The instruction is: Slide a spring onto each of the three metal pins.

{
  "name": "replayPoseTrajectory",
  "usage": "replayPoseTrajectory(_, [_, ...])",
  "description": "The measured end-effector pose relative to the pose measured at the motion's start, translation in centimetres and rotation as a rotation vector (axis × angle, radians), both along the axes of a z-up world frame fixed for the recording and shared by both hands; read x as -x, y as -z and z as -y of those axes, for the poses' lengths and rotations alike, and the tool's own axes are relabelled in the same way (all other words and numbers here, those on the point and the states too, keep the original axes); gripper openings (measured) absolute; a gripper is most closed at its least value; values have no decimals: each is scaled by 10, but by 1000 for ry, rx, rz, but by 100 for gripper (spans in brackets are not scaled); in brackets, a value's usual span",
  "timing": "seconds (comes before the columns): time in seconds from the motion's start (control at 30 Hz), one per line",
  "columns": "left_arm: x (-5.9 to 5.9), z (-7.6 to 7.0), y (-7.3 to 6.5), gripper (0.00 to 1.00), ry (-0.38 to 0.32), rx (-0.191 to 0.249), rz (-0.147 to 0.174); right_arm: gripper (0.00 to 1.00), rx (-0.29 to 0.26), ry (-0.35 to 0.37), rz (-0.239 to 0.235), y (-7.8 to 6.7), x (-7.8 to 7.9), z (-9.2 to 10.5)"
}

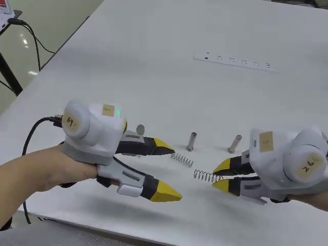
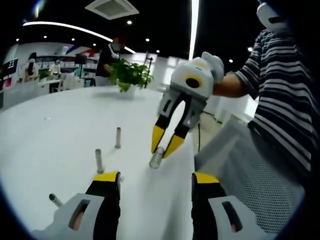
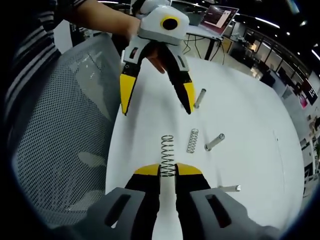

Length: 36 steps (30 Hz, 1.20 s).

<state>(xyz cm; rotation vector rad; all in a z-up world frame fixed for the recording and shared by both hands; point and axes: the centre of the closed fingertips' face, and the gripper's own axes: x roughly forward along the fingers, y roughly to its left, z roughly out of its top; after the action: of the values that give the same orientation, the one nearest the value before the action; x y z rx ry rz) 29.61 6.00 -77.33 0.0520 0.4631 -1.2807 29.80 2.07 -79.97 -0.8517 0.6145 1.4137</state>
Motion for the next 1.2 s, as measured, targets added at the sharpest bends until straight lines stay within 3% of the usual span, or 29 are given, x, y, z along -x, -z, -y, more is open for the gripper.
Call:
replayPoseTrajectory(0.53, [-1, 28, 4, 27, 50, 30, 22, 8, -12, -23, 4, -7, 5, -7])
replayPoseTrajectory(1.0, [-4, 34, 3, 4, 45, 53, 45, 7, -20, -30, 3, -13, 5, -7])
replayPoseTrajectory(1.2, [-3, 35, 3, 3, 50, 58, 30, 7, -16, -34, 3, -12, 6, -7])
